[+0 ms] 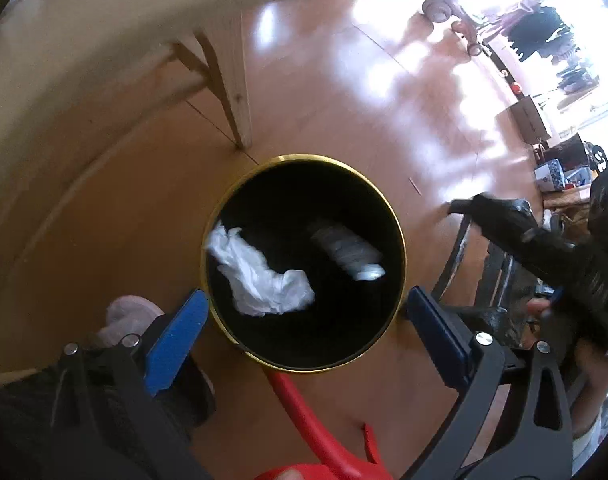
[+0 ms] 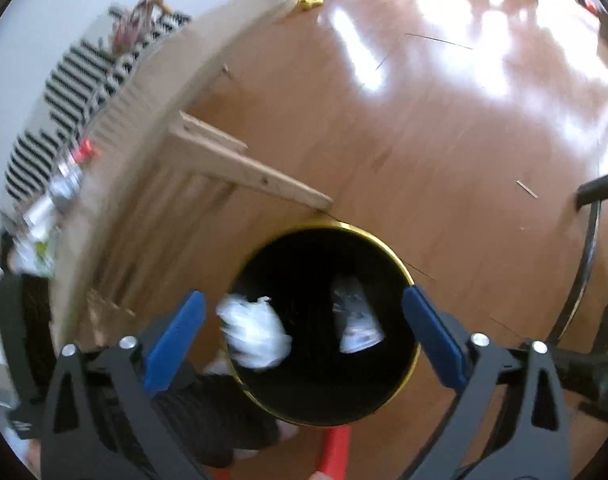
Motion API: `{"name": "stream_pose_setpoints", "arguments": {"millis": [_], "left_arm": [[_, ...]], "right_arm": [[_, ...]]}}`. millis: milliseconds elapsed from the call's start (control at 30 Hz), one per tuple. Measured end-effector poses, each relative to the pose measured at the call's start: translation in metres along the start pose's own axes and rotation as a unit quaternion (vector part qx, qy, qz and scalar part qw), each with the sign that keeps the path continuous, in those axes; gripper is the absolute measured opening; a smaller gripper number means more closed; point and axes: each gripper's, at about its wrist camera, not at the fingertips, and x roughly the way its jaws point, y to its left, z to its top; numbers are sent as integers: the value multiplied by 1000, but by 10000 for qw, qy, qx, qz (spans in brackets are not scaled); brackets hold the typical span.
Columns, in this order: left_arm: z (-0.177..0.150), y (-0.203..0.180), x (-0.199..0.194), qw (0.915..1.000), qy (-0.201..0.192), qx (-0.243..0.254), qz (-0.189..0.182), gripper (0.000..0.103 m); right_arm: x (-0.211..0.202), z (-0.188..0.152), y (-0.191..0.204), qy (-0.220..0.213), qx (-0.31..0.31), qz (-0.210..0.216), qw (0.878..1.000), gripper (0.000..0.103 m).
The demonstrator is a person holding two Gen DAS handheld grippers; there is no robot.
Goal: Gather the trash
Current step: 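Carry tissue and blister pack to the black bin and open both tools, then grasp the blue crumpled wrapper with the left tool while the right tool grasps the blue-white snack bag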
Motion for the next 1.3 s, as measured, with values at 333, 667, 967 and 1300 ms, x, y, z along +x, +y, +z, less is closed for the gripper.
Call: {"name": "stream_pose_setpoints", "arguments": {"millis": [333, 667, 967, 1300], "left_arm": [[-18, 68, -160, 9737, -2102, -716, 519, 97], [-89, 279, -283, 8777, -2989, -2830, 2454, 97], [-90, 405, -285, 8530, -2890, -3848, 2022, 97], [-26, 441, -257, 8673, -2821, -3399, 2297, 97]], "right_arm": [[-42, 14, 79, -1269, -1184, -222, 9846, 96], [-14, 22, 292, -1597, -3095, 536, 9359, 96], [69, 41, 415, -1283, -3563, 587, 9236, 96], [137, 52, 455, -1289, -3969, 315, 9082, 95]]}}
